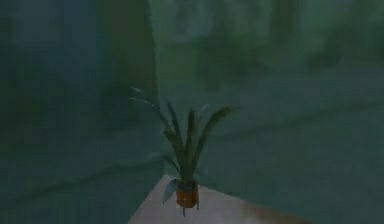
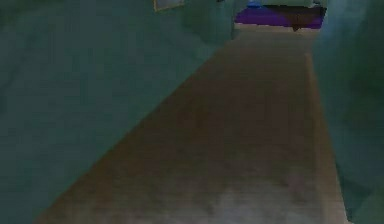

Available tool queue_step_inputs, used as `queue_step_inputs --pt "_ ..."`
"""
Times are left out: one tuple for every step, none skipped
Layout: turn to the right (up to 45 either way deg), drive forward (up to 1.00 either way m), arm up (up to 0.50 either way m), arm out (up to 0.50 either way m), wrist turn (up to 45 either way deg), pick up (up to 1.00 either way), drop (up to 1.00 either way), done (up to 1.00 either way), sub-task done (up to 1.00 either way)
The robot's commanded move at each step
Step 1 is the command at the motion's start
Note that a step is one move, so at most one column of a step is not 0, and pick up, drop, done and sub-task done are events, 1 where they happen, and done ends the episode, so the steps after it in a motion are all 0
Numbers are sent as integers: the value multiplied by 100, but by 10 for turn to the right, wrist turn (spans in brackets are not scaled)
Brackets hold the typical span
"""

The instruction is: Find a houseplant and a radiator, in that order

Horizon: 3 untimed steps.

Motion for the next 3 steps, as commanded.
queue_step_inputs --pt "0 0 0 0 0 0 0 0 100" --pt "-450 0 0 0 0 0 0 0 0" --pt "-450 0 0 0 0 0 0 0 0"
